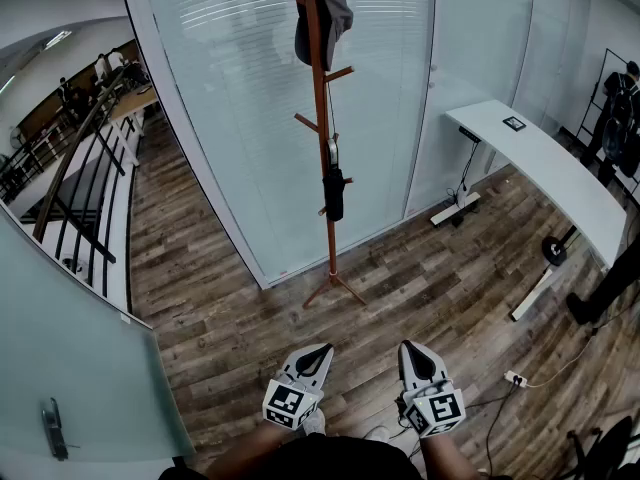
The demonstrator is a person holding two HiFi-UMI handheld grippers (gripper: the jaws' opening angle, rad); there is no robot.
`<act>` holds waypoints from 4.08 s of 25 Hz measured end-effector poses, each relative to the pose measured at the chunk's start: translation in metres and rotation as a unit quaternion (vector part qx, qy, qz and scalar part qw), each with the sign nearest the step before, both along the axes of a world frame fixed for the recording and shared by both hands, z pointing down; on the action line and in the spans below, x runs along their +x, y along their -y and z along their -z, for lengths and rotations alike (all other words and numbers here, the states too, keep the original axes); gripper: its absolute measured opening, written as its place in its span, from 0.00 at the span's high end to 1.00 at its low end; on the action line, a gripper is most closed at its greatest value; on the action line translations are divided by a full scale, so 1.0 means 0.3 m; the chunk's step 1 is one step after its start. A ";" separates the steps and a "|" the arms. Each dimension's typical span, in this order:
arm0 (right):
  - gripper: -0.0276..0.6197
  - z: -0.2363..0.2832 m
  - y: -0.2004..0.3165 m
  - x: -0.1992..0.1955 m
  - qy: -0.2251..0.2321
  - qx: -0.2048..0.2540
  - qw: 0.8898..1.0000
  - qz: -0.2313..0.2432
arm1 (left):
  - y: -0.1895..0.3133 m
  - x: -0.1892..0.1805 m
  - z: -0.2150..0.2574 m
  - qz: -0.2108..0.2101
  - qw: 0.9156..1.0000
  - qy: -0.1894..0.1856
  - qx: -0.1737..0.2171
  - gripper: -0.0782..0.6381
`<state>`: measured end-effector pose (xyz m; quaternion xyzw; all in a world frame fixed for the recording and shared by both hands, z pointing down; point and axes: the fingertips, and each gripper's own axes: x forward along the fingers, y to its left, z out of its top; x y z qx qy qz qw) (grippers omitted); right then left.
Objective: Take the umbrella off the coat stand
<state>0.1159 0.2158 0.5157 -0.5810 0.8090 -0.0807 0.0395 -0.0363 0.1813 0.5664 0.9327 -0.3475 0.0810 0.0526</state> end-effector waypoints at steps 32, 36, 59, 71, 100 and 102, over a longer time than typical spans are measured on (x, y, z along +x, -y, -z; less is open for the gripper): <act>0.95 0.147 0.268 -0.397 0.014 0.056 0.995 0.079 | 0.173 -0.254 0.100 -0.012 0.999 -0.029 0.008 0.87; 0.95 0.102 0.303 -0.409 0.052 0.013 0.997 0.058 | 0.206 -0.314 0.089 -0.022 0.999 -0.023 0.003 0.87; 0.95 0.098 0.821 -0.120 -0.067 0.012 0.997 0.032 | 0.687 -0.188 0.145 0.079 0.995 -0.050 0.040 0.87; 0.95 -0.005 1.041 -0.011 -0.073 -0.044 0.991 0.099 | 0.877 -0.026 0.104 0.116 0.993 -0.011 0.009 0.87; 0.93 -0.214 1.495 -0.169 -0.123 -0.033 0.987 0.093 | 1.256 -0.086 0.029 0.125 0.992 -0.030 -0.010 0.87; 0.85 -0.242 1.529 -0.173 -0.131 -0.050 0.986 0.088 | 1.282 -0.090 0.029 0.128 0.991 -0.038 -0.015 0.87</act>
